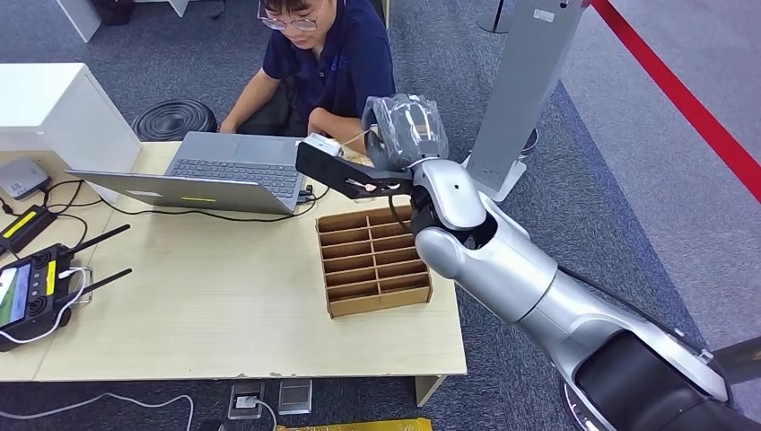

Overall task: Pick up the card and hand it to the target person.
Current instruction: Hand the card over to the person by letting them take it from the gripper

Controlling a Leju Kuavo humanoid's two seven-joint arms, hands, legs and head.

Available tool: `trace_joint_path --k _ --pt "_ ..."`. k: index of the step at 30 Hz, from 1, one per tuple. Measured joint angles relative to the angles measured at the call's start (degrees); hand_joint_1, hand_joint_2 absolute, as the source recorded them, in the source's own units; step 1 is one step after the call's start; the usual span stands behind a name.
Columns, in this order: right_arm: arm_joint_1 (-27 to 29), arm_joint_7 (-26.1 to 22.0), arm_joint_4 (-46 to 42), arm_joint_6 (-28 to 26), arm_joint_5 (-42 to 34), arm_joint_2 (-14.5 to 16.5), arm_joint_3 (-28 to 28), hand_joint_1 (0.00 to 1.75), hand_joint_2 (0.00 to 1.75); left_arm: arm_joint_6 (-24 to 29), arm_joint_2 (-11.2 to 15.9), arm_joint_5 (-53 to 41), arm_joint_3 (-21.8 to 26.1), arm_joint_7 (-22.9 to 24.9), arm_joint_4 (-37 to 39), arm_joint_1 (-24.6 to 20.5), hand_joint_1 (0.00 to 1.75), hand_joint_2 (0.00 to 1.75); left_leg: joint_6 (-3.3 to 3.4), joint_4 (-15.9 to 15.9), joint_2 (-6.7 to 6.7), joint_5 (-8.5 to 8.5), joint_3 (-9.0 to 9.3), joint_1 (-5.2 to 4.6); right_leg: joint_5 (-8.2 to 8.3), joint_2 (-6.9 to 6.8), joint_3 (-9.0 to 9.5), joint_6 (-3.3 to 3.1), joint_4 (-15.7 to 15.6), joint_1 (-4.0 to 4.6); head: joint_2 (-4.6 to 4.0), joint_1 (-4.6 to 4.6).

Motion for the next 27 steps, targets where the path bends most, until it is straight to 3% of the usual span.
trace_joint_path --k 8,27 --pt "0.33 -4.21 10.16 -16.46 9.99 1.22 -0.62 1.59 1.75 -0.2 -0.34 -0.6 -0.13 0.14 0.0 -0.84 0.0 0.0 0.0 0.0 -0.01 0.0 -0.02 0.0 0.0 -0.01 0.0 0.0 0.0 0.0 0.0 0.03" --pt "0.74 -5.52 24.18 -18.85 12.66 4.93 -1.5 1.59 1.75 -0.11 -0.59 -0.35 -0.2 0.11 0.0 -1.09 0.0 0.0 0.0 0.0 -0.01 0.0 -0.03 0.0 0.0 -0.01 -0.01 0.0 0.0 0.0 0.0 0.02"
